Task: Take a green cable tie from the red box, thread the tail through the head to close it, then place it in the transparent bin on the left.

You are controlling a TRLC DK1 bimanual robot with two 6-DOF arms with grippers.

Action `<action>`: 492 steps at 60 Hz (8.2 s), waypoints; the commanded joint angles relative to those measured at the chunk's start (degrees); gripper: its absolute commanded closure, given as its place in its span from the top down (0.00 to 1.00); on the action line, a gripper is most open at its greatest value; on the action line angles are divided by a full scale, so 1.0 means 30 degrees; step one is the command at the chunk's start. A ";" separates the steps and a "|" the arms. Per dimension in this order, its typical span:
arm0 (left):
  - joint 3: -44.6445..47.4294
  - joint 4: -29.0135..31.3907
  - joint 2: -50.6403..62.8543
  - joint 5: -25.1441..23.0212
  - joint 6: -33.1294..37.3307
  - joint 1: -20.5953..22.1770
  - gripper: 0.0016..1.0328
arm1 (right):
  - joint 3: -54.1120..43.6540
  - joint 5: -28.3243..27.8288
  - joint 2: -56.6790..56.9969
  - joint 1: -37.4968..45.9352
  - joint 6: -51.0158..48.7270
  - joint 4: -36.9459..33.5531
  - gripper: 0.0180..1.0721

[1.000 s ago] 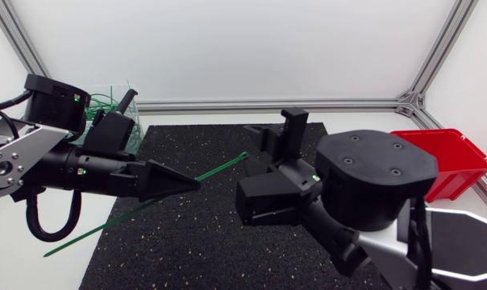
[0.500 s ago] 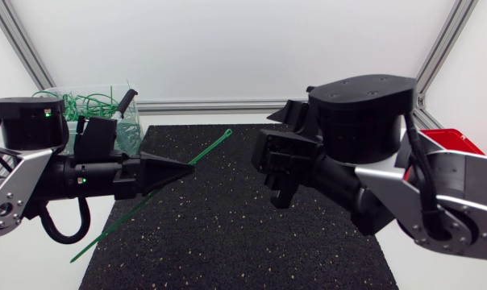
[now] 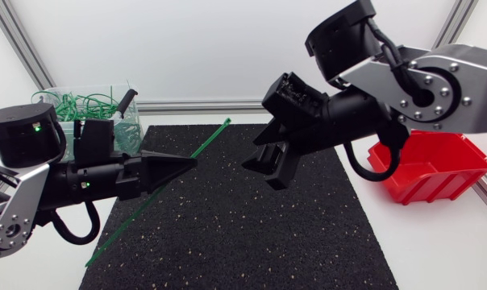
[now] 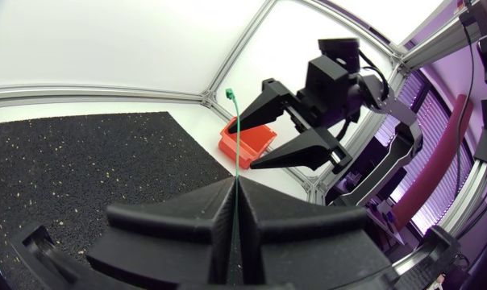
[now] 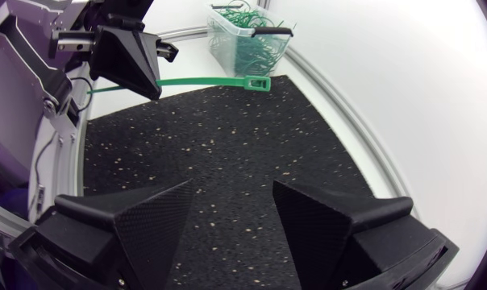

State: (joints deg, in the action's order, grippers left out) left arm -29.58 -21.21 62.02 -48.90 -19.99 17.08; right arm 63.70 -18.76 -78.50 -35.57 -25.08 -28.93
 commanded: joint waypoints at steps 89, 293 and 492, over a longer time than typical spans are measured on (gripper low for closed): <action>0.1189 -0.1777 -0.0693 0.0013 -0.1687 0.0341 0.04 | 0.4635 -1.1880 -0.5181 0.0930 0.6427 0.1176 0.17; -0.1330 0.4170 0.0567 -0.4060 0.0833 0.0547 0.05 | 0.5397 -0.8042 -0.4947 -0.2381 -0.0107 -0.6441 0.06; -0.6780 -0.6259 0.6925 -0.8513 -1.0124 -0.1856 0.03 | 0.0153 0.0806 0.0385 -0.1297 -0.7226 -0.2750 0.96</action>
State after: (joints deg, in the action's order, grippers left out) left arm -48.12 -39.11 81.82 -73.30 -47.70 12.03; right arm 63.11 -19.88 -77.80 -37.47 -41.58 -36.05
